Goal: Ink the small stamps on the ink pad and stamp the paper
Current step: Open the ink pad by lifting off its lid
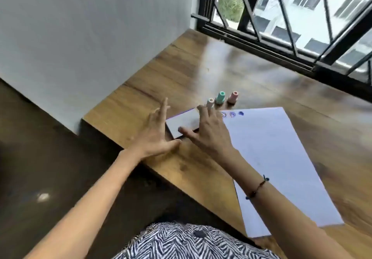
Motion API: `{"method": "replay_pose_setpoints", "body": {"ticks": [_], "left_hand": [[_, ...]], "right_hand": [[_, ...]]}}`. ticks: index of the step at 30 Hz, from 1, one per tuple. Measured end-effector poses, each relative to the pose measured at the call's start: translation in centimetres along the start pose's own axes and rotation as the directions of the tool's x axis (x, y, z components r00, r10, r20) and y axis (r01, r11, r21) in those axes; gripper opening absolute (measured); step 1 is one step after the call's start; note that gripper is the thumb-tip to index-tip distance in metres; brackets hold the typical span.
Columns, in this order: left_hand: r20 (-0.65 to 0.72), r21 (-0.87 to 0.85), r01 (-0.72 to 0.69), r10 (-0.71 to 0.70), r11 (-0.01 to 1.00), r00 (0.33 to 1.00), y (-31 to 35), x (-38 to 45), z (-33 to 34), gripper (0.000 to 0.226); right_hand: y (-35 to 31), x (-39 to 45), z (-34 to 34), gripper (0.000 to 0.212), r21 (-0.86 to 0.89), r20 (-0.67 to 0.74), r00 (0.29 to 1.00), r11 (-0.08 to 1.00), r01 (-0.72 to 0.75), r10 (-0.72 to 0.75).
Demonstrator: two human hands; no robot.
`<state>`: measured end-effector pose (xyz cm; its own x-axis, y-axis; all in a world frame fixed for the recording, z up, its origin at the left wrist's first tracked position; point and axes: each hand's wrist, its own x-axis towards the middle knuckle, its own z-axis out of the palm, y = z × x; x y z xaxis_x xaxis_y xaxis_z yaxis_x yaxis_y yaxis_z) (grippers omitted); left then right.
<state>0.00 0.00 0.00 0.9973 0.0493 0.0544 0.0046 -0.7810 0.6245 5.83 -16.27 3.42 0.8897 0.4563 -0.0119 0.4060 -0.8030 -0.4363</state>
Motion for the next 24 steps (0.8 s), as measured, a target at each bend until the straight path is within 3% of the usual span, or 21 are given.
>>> {"method": "replay_pose_setpoints", "body": {"ticks": [3, 5, 24], "left_hand": [[-0.036, 0.001, -0.007, 0.007, 1.000, 0.999, 0.1, -0.1, 0.5, 0.114], [-0.091, -0.004, 0.004, -0.004, 1.000, 0.996, 0.2, 0.1, 0.9, 0.108], [-0.170, -0.052, -0.027, 0.018, 0.998, 0.985, -0.5, -0.3, 1.5, 0.114]], "right_hand": [[-1.3, 0.5, 1.3, 0.075, -0.225, 0.007, 0.999, 0.973, 0.049, -0.049], [-2.2, 0.8, 1.5, 0.078, -0.287, 0.021, 0.999, 0.957, 0.042, -0.038], [-3.9, 2.7, 0.3, 0.059, -0.202, 0.096, 0.995, 0.979, 0.038, -0.019]]}}
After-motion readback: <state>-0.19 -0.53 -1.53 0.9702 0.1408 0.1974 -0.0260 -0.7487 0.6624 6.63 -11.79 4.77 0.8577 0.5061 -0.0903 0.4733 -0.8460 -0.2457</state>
